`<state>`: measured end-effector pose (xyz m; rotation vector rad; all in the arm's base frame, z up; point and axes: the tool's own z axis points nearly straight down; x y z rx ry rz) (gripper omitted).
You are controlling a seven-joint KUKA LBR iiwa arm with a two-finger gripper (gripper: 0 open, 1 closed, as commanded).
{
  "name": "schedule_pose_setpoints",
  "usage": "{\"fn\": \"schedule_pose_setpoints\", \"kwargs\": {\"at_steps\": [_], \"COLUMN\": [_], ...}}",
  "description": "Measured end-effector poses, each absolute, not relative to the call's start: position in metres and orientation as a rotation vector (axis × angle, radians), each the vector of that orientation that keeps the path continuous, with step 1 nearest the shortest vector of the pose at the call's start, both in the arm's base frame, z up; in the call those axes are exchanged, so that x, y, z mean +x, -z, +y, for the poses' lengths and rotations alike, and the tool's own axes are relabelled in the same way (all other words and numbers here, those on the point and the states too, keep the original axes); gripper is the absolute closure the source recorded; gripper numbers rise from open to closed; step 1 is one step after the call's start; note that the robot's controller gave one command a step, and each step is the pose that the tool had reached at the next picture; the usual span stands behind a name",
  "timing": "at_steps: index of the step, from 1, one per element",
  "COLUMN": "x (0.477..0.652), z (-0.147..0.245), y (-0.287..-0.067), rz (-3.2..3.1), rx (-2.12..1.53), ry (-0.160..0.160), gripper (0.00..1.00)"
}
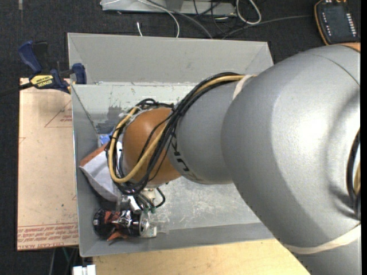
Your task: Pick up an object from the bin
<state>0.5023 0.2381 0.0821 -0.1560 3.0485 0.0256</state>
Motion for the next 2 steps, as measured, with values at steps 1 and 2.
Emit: {"fn": "schedule_pose_setpoints", "kwargs": {"at_steps": [1,2], "x": [0.497,0.495], "z": [0.236,0.239], "y": [-0.102,-0.133], "rz": [3.070,3.070], "rx": [-0.159,-0.163], "ry": [-0.015,-0.019], "gripper": [1.00,1.00]}}
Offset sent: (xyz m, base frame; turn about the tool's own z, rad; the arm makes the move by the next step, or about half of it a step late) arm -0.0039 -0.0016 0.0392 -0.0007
